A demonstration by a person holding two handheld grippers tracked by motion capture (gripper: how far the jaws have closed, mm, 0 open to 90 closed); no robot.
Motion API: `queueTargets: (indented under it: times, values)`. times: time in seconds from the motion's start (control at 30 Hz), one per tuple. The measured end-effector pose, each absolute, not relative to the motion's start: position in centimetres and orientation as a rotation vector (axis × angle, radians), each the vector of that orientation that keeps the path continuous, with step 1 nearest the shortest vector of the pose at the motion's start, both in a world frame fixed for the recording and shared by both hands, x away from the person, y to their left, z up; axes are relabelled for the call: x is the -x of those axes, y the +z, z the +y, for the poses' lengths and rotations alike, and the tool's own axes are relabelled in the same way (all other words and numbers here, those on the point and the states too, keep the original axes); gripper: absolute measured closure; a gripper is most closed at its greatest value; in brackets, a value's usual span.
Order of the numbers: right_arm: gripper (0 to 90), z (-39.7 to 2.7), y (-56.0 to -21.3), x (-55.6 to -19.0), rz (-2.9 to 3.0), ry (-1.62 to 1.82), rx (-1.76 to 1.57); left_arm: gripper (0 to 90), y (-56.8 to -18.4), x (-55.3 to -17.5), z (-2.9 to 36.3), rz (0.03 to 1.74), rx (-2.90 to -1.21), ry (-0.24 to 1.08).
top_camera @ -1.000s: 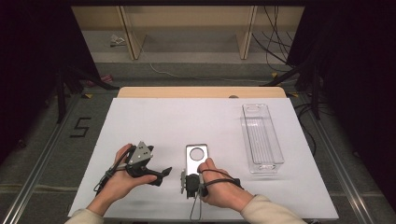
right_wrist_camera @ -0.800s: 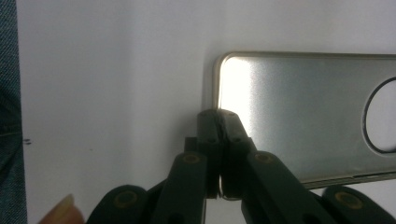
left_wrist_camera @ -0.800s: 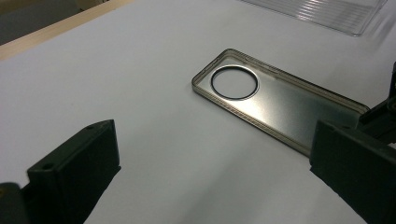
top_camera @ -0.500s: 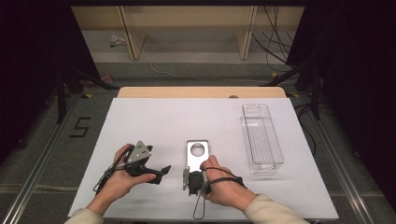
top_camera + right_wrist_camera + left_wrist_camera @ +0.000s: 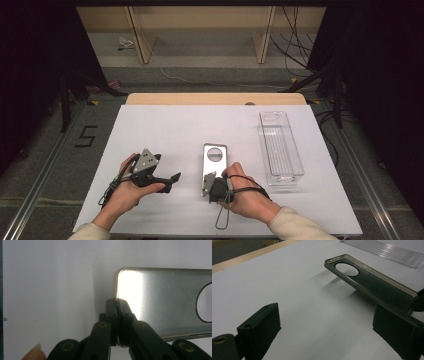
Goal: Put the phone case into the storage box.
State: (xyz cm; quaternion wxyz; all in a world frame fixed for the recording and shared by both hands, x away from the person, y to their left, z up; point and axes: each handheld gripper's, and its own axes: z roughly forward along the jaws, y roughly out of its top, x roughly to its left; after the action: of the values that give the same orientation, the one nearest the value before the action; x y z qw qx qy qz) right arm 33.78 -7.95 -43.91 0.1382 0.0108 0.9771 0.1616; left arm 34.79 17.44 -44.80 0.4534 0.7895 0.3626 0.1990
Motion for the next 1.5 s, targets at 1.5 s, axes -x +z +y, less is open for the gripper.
queueTargets:
  times: [1.5]
  values:
    - [89.6, -11.6, -42.5, -33.8, 2.676, 0.926, -0.117, 18.5, -41.2, -37.6, 15.5, 0.954, -1.837, 0.447]
